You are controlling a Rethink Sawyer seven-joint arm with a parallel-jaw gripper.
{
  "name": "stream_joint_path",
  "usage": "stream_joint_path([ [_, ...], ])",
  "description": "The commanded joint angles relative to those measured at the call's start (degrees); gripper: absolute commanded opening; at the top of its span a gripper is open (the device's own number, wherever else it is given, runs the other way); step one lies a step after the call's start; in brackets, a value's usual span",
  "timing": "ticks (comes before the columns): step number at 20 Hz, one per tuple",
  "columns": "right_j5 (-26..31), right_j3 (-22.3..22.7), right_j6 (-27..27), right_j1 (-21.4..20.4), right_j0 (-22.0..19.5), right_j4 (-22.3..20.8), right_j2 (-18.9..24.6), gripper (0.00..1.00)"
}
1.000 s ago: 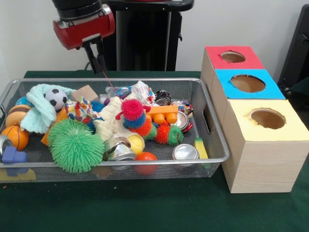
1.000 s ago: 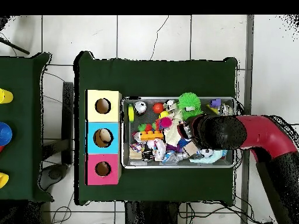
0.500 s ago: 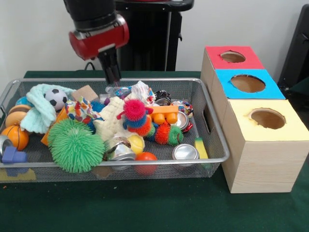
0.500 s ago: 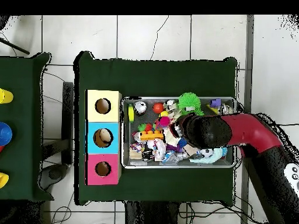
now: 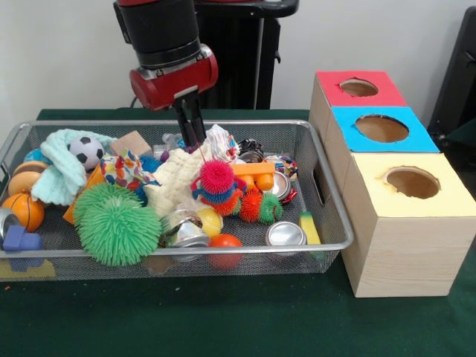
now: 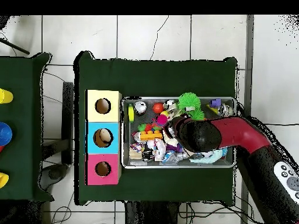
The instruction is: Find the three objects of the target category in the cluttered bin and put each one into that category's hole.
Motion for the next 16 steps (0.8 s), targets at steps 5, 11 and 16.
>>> stream_joint_path([
  [5,4.2,1.0,-5.3,-0.5,0.2,0.1,-1.3,0.00],
  [11,2.0,1.5,-6.7,2.2,-1.6,-0.9,-1.1,0.00],
  [16,1.5,1.3,-7.2,3.5,-1.9,-1.7,-1.4,0.00],
])
